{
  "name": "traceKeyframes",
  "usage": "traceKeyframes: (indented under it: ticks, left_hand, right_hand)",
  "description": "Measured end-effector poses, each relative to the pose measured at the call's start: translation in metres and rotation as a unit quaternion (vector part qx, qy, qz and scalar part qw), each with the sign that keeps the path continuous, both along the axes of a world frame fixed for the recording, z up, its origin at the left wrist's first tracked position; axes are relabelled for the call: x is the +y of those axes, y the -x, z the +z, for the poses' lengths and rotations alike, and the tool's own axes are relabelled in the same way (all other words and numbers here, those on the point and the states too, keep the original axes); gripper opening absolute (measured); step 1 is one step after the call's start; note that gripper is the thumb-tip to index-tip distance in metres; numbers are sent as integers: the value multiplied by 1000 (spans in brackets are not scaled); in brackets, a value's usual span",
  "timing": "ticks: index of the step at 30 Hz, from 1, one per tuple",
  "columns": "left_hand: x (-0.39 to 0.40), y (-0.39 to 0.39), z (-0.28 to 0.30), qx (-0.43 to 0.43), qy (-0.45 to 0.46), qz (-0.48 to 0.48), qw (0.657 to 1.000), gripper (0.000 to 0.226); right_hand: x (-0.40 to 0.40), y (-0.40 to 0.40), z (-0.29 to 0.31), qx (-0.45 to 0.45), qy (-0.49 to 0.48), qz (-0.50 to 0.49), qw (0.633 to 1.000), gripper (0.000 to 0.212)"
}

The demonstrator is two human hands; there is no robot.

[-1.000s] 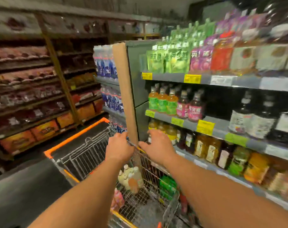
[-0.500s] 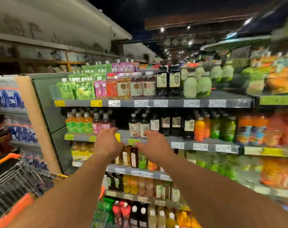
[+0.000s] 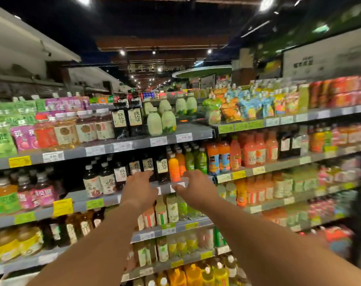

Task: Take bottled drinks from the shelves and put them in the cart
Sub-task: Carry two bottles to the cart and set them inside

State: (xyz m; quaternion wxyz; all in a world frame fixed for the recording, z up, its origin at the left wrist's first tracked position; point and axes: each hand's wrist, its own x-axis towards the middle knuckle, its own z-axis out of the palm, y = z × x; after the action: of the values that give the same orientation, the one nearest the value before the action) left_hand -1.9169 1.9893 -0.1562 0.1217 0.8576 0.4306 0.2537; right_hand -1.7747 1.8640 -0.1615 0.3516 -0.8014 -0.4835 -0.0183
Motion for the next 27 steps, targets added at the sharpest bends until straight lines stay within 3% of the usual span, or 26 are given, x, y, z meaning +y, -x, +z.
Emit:
traceKeyframes:
  ticks: [5, 12, 16, 27]
  left_hand:
    - [-23, -47, -6, 13, 2, -91, 996, 57]
    - [-84, -126, -16, 54, -18, -186, 981, 62]
    - [-114, -171, -19, 47, -16, -206, 977, 54]
    - [-196, -331, -21, 14, 7, -218, 976, 59]
  right_hand:
    - [-48, -23, -5, -13, 5, -98, 995, 62]
    - [-132, -82, -11, 6, 15, -202, 979, 61]
    - [-172, -124, -18, 10, 13, -228, 974, 63]
    - [-256, -278, -20, -12, 54, -231, 971, 69]
